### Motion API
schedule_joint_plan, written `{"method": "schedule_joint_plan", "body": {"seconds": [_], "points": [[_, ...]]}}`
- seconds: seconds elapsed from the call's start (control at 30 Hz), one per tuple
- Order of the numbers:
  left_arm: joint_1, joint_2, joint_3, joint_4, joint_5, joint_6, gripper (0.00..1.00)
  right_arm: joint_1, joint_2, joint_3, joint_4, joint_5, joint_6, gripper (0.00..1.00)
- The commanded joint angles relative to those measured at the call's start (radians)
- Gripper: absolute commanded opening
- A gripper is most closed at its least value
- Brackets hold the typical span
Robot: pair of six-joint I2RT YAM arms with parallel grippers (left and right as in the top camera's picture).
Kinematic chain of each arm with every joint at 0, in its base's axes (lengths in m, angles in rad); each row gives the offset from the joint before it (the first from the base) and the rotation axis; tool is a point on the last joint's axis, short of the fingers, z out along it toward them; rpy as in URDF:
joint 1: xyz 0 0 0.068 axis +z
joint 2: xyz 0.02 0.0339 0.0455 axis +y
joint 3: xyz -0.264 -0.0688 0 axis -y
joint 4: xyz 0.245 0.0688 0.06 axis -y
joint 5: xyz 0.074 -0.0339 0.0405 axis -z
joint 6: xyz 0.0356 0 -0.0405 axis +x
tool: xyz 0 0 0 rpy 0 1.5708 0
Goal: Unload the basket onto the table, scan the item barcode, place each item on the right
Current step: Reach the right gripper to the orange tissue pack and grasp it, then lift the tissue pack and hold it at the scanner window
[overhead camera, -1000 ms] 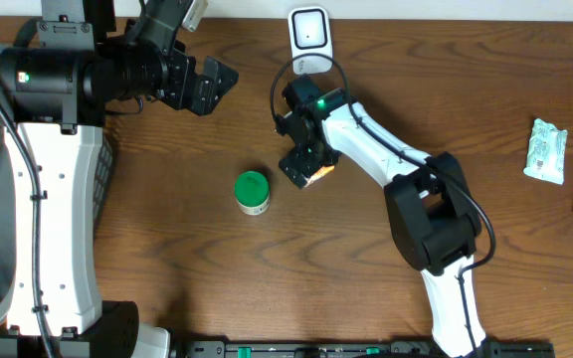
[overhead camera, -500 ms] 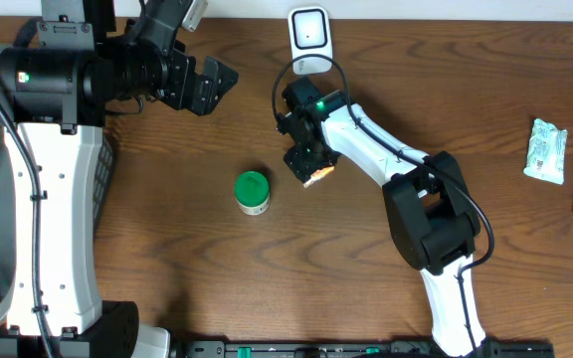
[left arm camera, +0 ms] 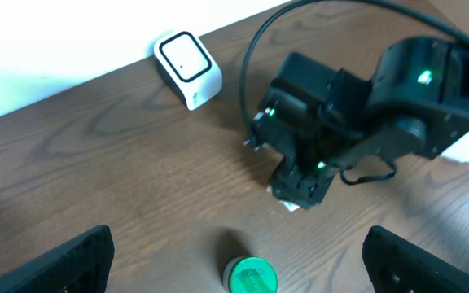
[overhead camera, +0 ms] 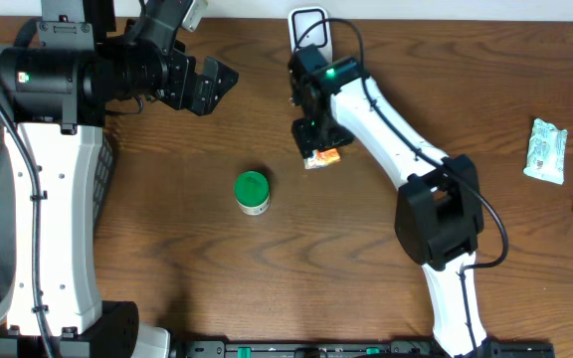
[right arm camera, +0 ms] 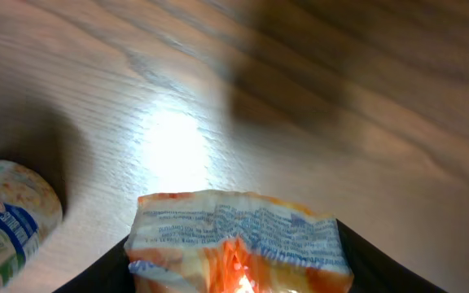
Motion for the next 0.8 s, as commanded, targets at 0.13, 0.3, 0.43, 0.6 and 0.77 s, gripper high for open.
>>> {"method": "schedule_joint_plan", "body": {"seconds": [0.13,0.3,0.43,0.6,0.77], "points": [[0.000,0.003,-0.006,-0.001,-0.006,0.010,0.98,-0.074,-0.008,0.059,-0.087,-0.024,0.130,0.58],[0.000,0.003,-0.006,-0.001,-0.006,0.010,0.98,-0.107,-0.008,0.059,-0.119,-0.097,0.129,0.58],[0.000,0.003,-0.006,-0.001,-0.005,0.010,0.98,-0.124,-0.008,0.059,-0.182,-0.134,0.129,0.58],[0.000,0.003,-0.006,-0.001,-0.006,0.010,0.98,-0.130,-0.008,0.059,-0.292,-0.154,0.128,0.55],[0.000,0.003,-0.006,-0.001,-0.006,0.010,0.98,-0.130,-0.008,0.059,-0.343,-0.277,0.073,0.56]]}}
